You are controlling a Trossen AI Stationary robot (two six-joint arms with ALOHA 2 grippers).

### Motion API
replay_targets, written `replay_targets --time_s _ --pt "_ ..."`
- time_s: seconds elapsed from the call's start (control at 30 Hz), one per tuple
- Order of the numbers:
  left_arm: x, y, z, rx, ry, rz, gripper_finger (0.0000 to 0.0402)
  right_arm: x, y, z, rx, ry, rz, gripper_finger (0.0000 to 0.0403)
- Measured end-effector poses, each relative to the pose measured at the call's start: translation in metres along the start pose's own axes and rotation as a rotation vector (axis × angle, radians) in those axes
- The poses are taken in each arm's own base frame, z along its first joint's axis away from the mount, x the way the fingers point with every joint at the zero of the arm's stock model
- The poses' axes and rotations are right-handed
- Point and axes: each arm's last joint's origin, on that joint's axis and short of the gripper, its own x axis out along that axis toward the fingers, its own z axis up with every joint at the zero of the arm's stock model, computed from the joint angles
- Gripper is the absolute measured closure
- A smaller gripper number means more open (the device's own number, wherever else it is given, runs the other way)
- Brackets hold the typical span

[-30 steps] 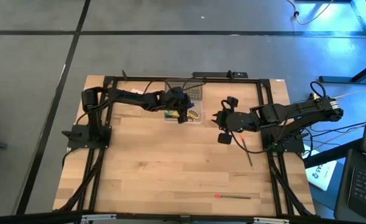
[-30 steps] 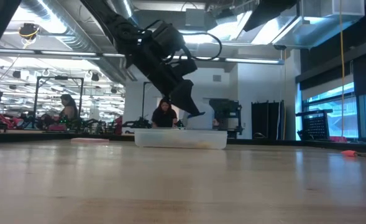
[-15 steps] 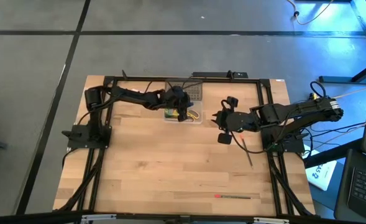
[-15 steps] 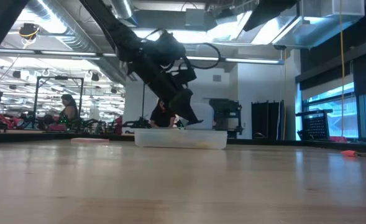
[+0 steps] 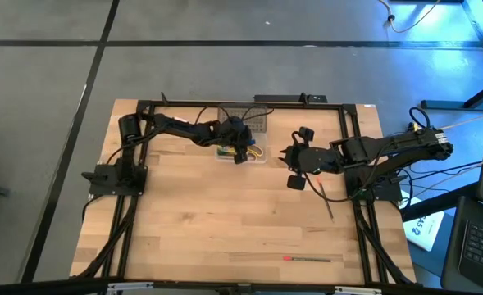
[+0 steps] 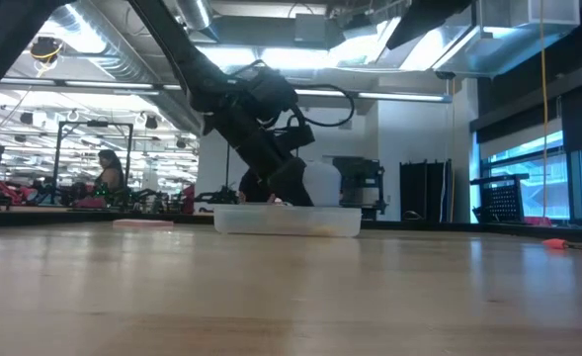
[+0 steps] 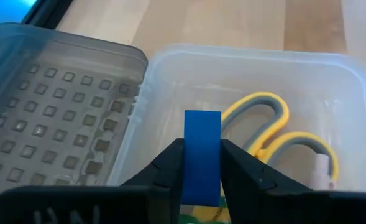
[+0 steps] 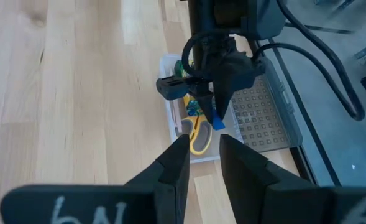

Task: Pack school essentials
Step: Put the blue eraser into the black supply box, then put the top black pencil into the black supply box

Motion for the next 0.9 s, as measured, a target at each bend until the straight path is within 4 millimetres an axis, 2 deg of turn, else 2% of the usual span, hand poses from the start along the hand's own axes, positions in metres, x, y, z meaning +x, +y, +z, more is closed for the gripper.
replay_targets --time_s 0.33,0.47,0.63,0.8,0.9 --pt "0.000 0.002 0.000 -0.006 0.007 0.038 0.0244 0.000 0.000 0.000 0.000 0.000 0.000 0.0311" --pt "-0.004 0.001 0.003 -0.070 0.000 0.058 0.0229 0.000 0.000 0.000 0.000 0.000 0.000 0.0311" --pt "-0.029 -0.004 0.023 -0.117 -0.058 0.086 0.0231 0.000 0.000 0.000 0.000 -0.001 0.000 0.0311" --pt "-0.068 -0.016 0.037 -0.161 -0.037 0.161 0.0232 0.000 0.000 0.000 0.001 -0.001 0.000 0.0311" --pt "-0.089 -0.027 0.040 -0.197 -0.007 0.148 0.0232 0.000 0.000 0.000 0.001 -0.002 0.000 0.0311"
